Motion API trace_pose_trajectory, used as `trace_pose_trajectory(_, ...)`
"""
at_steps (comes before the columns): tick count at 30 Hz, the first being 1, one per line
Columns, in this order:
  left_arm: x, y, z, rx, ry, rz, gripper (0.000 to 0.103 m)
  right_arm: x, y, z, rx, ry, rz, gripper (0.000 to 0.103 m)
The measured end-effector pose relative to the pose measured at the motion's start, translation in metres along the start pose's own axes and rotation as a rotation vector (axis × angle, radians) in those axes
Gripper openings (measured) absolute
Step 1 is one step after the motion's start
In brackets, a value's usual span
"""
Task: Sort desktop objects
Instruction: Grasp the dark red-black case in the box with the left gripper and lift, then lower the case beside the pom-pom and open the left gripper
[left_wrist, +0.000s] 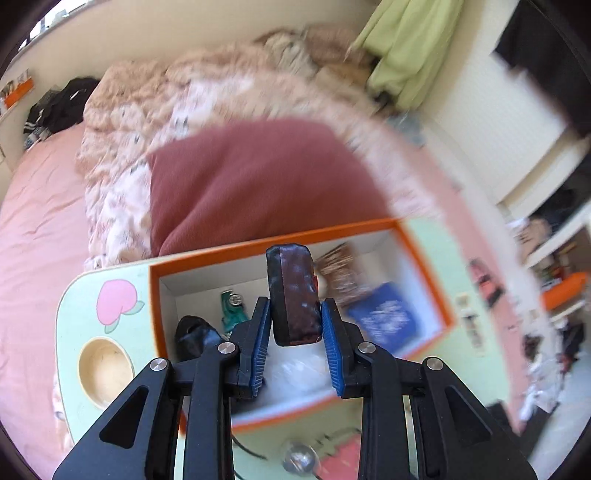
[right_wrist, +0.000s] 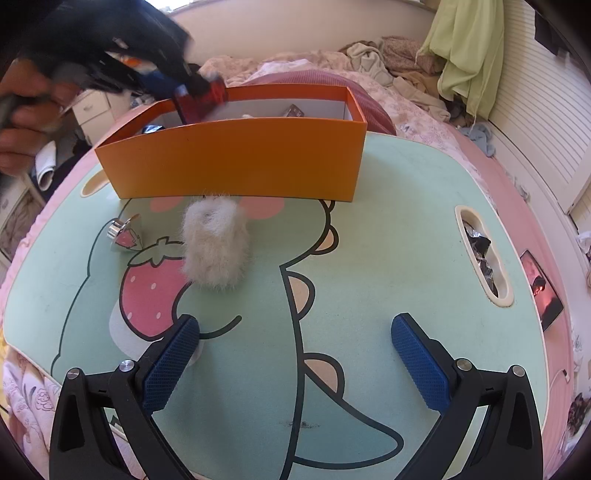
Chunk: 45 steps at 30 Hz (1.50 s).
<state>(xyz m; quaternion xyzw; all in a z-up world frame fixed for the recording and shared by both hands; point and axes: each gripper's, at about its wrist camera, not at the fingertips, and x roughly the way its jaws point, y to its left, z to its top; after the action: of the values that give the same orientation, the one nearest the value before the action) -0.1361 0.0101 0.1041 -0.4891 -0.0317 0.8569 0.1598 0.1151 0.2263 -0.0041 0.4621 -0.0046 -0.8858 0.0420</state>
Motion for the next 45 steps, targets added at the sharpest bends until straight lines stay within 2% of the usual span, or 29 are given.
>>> trace_pose_trajectory(3,-0.040,-0.004,-0.024,0.024,-0.080,-0.056,0.029,0.000,0.000,0.000,-0.001,0.000,-0.001,0.103)
trace_pose_trajectory(5,-0.052,-0.008,-0.045,0.037,-0.097,-0.081,0.029,0.001,0.000,0.001,0.000,0.000,0.000,0.103)
trace_pose_trajectory(8,-0.053,-0.017,-0.075,0.080,-0.083,-0.117,0.029,0.001,0.000,0.000,-0.001,0.000,0.000,0.103)
trace_pose_trajectory(11,-0.037,-0.027,-0.104,0.085,-0.052,-0.156,0.029,0.001,0.000,0.001,0.000,0.000,0.001,0.103)
trace_pose_trajectory(16,-0.006,-0.037,-0.133,0.109,-0.038,-0.048,0.029,0.001,0.000,0.001,-0.001,0.000,0.000,0.103)
trace_pose_trajectory(20,0.008,-0.037,-0.138,0.105,-0.023,-0.016,0.029,0.001,0.000,0.001,-0.001,0.000,0.001,0.103)
trace_pose_trajectory(23,-0.004,-0.036,-0.135,0.080,-0.058,-0.035,0.031,0.000,0.000,0.001,-0.001,0.000,0.001,0.103)
trace_pose_trajectory(24,-0.012,-0.035,-0.136,0.070,-0.082,-0.044,0.033,0.000,0.000,0.001,-0.001,0.000,0.001,0.103)
trace_pose_trajectory(25,-0.022,-0.035,-0.137,0.065,-0.109,-0.048,0.041,0.001,0.000,0.002,0.000,0.000,0.001,0.103)
trace_pose_trajectory(26,-0.031,-0.034,-0.140,0.063,-0.136,-0.044,0.057,0.000,0.000,0.001,-0.001,-0.001,0.002,0.103)
trace_pose_trajectory(27,-0.041,-0.033,-0.144,0.059,-0.166,-0.026,0.068,0.001,0.000,0.001,-0.001,-0.001,0.002,0.103)
trace_pose_trajectory(28,-0.049,-0.032,-0.150,0.053,-0.194,0.003,0.084,0.001,0.000,0.002,-0.001,-0.001,0.002,0.103)
trace_pose_trajectory(29,-0.055,-0.030,-0.158,0.050,-0.222,0.040,0.086,0.000,0.000,0.001,-0.001,-0.001,0.002,0.103)
trace_pose_trajectory(31,-0.056,-0.026,-0.171,0.041,-0.222,0.095,0.086,0.000,0.000,0.001,-0.001,-0.001,0.003,0.103)
trace_pose_trajectory(36,-0.026,-0.011,-0.196,-0.002,-0.150,0.141,0.086,0.001,0.000,0.002,-0.001,-0.001,0.002,0.103)
trace_pose_trajectory(39,0.001,-0.007,-0.199,-0.001,-0.091,0.257,0.086,0.000,0.000,0.001,-0.001,-0.001,0.003,0.103)
trace_pose_trajectory(40,0.005,-0.006,-0.200,-0.005,-0.088,0.255,0.093,0.000,0.000,0.002,-0.001,0.000,0.002,0.103)
trace_pose_trajectory(42,0.014,-0.003,-0.201,-0.011,-0.082,0.256,0.097,0.003,0.000,0.002,-0.002,0.000,0.001,0.103)
trace_pose_trajectory(43,0.018,-0.001,-0.201,-0.014,-0.075,0.260,0.103,0.003,0.000,0.002,-0.001,0.000,0.002,0.103)
trace_pose_trajectory(45,0.023,0.001,-0.202,-0.014,-0.077,0.260,0.103,0.004,0.000,0.001,-0.001,0.001,0.002,0.103)
